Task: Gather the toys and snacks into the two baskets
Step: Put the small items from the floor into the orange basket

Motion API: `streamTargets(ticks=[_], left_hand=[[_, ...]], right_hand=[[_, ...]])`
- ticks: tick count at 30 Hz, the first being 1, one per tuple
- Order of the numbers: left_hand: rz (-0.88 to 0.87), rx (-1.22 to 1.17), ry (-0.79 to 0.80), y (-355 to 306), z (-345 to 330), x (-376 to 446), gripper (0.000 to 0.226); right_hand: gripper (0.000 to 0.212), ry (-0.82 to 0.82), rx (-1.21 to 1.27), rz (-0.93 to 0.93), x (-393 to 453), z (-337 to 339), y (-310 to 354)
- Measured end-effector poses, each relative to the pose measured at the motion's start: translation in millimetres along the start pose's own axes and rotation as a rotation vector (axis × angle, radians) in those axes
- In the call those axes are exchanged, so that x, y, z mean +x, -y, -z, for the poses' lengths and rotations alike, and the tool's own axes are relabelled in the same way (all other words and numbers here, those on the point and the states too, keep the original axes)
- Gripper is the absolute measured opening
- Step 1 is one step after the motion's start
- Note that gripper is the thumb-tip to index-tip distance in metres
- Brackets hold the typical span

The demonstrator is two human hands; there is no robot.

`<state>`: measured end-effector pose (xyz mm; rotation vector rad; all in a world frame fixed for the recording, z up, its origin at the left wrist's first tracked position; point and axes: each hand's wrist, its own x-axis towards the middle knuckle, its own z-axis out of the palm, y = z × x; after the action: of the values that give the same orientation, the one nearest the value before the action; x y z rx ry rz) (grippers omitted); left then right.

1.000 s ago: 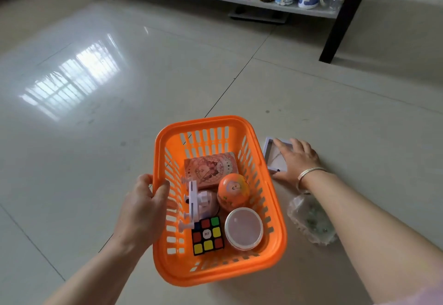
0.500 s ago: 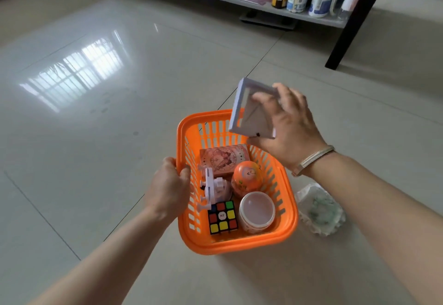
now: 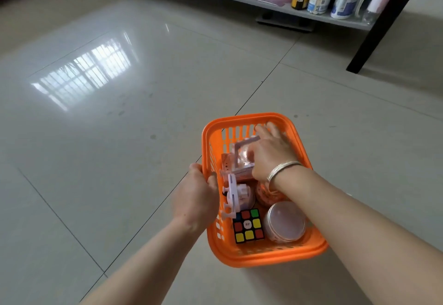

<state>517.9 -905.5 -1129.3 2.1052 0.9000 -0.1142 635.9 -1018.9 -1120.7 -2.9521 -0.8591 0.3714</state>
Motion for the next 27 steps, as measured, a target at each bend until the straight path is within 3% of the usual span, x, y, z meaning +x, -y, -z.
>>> streamTargets(ticks=[6,9,13,16,18,22,25,27], left_hand=[[0.002,0.058,-0.019,-3.8,-2.8,-0.2,0.016],[0.024,0.111,-0.02,-5.9,-2.8,-1.2,0.027],[0.082,0.09,0.039,-11.5,-2.7,-5.4,0.053],[0.148,-0.075,0.067,-14.4,-3.2,-7.6,0.055],[0.192,-0.172,0.071,-14.8,-3.9,-8.8,0.055],[0.199,-0.217,0.059,-12.8,-9.9,-13.3,0.051],[0.176,-0.23,0.054,-11.0,-11.6,-16.1,0.044],[0.168,-0.229,0.056,-9.8,-13.2,-17.2,0.042]], right_hand=[[0.035,-0.014,-0.134,-0.055,-1.2,-13.1,-8.0],[0.033,-0.079,-0.025,0.03,-6.1,-14.3,-12.2],[0.038,-0.487,0.201,0.071,-21.9,-2.1,-37.5],[0.05,-0.706,0.332,-0.115,-41.7,-1.2,-76.4],[0.051,-0.594,0.361,-0.301,-56.4,-13.1,-104.0],[0.077,0.053,0.192,-0.533,-88.5,-65.4,-132.8],[0.071,0.245,0.198,-0.543,-103.1,-95.0,-132.4],[0.069,0.285,0.219,-0.547,-106.8,-105.2,-134.7]])
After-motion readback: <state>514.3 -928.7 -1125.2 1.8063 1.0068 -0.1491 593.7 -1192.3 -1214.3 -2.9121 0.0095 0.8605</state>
